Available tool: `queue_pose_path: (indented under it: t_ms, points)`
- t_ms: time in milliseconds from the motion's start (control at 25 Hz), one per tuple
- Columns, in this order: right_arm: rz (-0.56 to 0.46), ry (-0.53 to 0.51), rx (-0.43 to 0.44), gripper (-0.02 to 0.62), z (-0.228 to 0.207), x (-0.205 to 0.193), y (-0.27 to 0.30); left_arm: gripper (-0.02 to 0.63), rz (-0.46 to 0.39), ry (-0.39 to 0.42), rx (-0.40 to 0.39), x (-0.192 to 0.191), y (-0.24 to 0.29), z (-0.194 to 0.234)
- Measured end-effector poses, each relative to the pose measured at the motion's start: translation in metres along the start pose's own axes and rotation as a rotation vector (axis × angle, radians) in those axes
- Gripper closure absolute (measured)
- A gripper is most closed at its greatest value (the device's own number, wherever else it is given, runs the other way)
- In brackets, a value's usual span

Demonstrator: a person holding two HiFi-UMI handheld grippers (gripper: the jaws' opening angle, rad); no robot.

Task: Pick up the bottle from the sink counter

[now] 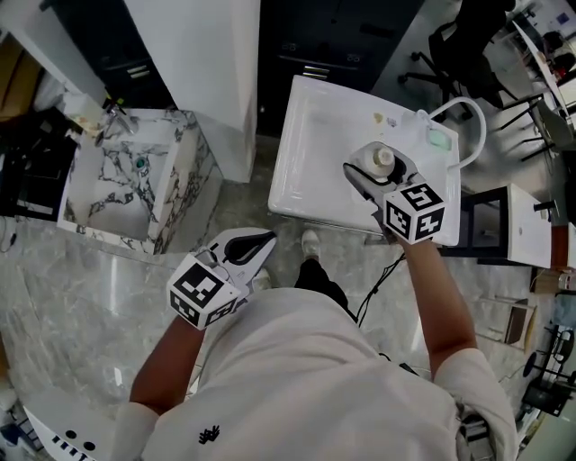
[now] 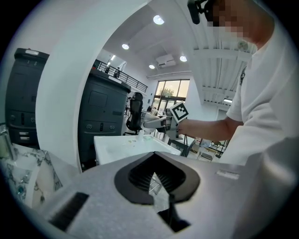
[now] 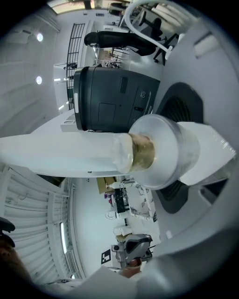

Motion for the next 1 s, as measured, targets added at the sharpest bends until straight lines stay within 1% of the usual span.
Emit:
queue_pose_path:
  t_ms: [400, 600, 1000]
  points:
    - [-0.003, -0.011, 0.012, 0.247, 0.027, 0.0, -0.028, 0.6, 0.006, 0.009, -0.024, -0.012, -0.011, -0.013]
    - [-0.005, -0.01, 0.009, 0.247, 0.03, 0.0, -0.035, 0.599, 0.013, 0.013, -0.036, -0.014, -0.013, -0.017]
    - [0.001, -0.015, 0.013, 0.247, 0.03, 0.001, -0.038, 0.6, 0.013, 0.015, -0.033, -0.013, -0.013, -0.018]
Point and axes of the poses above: the fingertips, and each gripper's own axes: y forward along the fingers, z to its left, x out of its top, the point moved 6 cm from there along -y, backward along the fingers, and after that the axes turned 6 degrees about -x, right-handed, at the moved point
